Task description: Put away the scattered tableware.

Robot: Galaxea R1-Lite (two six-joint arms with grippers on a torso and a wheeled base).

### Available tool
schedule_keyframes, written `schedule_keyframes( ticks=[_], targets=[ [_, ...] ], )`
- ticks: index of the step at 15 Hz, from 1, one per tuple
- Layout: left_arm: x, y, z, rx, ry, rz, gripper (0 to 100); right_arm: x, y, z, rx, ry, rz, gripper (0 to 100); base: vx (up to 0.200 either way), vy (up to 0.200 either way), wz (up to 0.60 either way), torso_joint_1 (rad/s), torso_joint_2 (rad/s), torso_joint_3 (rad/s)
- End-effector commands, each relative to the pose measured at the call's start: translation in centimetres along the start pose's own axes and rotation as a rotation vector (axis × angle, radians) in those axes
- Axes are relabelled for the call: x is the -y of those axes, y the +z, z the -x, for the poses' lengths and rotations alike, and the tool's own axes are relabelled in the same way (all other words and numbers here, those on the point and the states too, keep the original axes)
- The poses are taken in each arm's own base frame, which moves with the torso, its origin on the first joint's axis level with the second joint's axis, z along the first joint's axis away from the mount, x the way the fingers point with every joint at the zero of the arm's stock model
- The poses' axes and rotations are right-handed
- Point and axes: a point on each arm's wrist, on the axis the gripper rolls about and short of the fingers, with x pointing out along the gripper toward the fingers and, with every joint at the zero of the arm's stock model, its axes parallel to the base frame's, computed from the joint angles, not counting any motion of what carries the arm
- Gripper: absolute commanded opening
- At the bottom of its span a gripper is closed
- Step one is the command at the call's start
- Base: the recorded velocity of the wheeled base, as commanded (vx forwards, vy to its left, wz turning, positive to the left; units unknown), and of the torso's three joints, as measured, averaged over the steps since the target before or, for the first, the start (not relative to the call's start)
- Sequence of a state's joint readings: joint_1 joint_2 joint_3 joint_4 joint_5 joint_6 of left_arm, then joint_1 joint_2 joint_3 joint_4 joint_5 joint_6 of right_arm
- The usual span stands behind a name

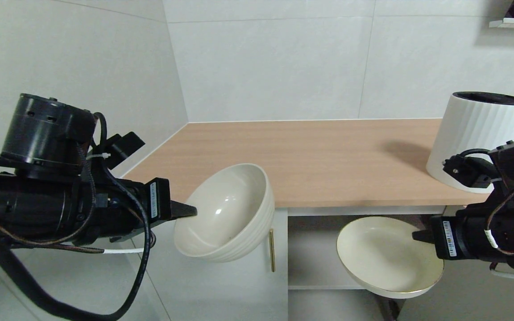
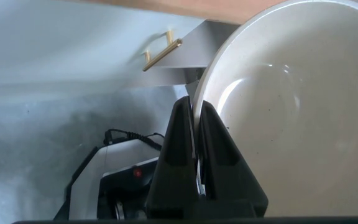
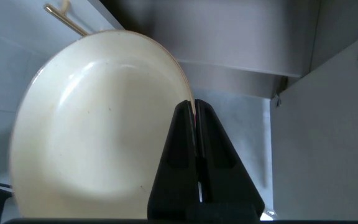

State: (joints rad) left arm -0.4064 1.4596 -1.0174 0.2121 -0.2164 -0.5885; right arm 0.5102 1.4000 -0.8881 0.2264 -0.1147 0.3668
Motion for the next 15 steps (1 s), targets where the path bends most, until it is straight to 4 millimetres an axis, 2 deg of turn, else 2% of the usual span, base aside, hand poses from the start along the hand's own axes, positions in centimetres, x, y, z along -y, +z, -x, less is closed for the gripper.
schedule_keyframes(
  ticks=[1, 12, 15],
  targets=[
    [-0.03, -0.02, -0.08, -0.003, 0.002, 0.001, 0, -0.03, -0.04, -0.28, -0.008, -0.006, 0.002, 0, 0.0, 0.0, 0.0, -0.134, 0.35, 0.203],
    [-0.14, -0.05, -0.39, -0.012, 0.008, 0.002, 0, -0.04, -0.1, -0.57, -0.018, -0.01, 0.003, 0, 0.0, 0.0, 0.0, -0.142, 0.45, 0.304],
    [-0.13, -0.04, -0.39, -0.011, 0.007, 0.002, 0, -0.02, -0.12, -0.8, -0.025, -0.014, 0.003, 0, 0.0, 0.0, 0.0, -0.033, 0.17, 0.115]
  ],
)
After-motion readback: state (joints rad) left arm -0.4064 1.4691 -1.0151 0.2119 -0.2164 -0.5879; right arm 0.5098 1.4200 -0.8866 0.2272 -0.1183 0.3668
